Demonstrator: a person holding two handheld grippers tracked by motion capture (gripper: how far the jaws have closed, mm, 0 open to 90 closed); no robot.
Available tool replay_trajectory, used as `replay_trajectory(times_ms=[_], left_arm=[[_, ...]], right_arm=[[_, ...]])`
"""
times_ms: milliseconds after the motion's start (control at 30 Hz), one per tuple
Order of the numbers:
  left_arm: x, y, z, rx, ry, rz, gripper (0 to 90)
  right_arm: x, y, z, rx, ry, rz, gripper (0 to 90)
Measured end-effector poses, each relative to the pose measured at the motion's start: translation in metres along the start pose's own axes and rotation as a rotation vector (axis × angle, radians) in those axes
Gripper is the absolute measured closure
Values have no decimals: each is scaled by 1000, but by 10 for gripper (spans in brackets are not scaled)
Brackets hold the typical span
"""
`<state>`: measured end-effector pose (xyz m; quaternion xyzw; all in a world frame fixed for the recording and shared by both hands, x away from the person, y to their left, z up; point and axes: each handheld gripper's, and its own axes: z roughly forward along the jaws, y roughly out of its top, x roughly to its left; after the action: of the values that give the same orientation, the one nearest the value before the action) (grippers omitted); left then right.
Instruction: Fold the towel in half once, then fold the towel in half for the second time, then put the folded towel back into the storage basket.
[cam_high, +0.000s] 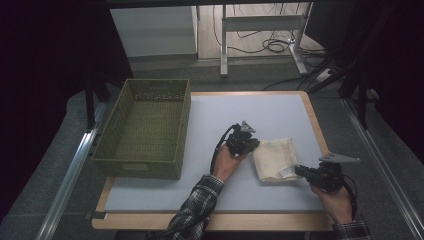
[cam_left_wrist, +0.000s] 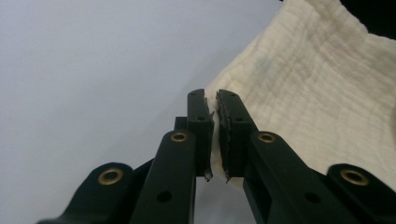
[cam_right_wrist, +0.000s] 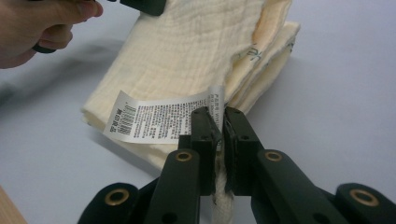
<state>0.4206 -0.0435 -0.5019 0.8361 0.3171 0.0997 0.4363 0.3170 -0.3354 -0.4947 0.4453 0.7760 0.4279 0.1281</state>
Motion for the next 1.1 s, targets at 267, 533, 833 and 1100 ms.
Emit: replay_trajectory(times_ms=[267,533,833,1100], left_arm=[[10,3,-21,-5,43,1,842],[21,3,-42,10,89,-4,841],[32,5,-65,20,147,4,840],[41,9,-82,28,184,9,839]], right_arm=[[13,14,8,-13,27,-27,836],[28,30,20,-22,55,-57,836],[46,45,36,-18,91,-87,836],[59,60,45,-24,111,-112,836]])
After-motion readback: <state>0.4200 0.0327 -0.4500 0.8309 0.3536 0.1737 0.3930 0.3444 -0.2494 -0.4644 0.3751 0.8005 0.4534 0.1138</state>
